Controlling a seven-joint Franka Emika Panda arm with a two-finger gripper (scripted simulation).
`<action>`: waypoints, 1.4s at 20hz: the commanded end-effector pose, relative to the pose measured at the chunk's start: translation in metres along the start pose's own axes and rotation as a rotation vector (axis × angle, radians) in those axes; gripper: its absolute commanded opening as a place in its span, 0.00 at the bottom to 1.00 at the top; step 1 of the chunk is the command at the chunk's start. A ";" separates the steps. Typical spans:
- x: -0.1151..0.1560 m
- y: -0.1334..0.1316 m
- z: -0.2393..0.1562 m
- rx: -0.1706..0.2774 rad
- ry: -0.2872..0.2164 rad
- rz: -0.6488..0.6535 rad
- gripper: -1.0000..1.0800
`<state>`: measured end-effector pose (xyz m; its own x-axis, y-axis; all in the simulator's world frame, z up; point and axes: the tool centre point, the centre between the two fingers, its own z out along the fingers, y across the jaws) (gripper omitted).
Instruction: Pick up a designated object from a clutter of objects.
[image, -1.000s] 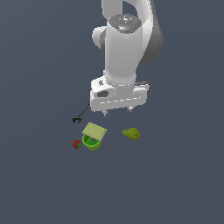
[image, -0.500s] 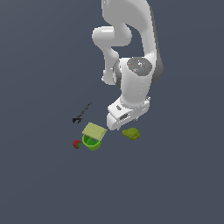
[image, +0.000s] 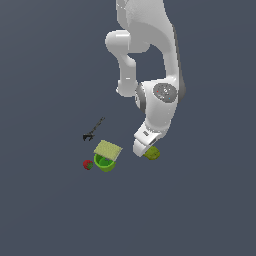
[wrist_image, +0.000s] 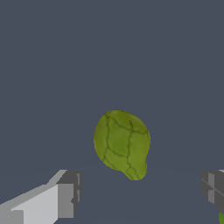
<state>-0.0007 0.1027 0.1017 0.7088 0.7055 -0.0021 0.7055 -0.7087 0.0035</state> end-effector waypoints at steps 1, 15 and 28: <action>0.001 -0.005 0.007 0.002 0.002 -0.030 0.96; 0.001 -0.008 0.037 0.004 0.002 -0.043 0.96; 0.002 -0.008 0.061 0.003 0.002 -0.046 0.00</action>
<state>-0.0046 0.1083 0.0419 0.6763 0.7366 0.0002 0.7366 -0.6763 0.0010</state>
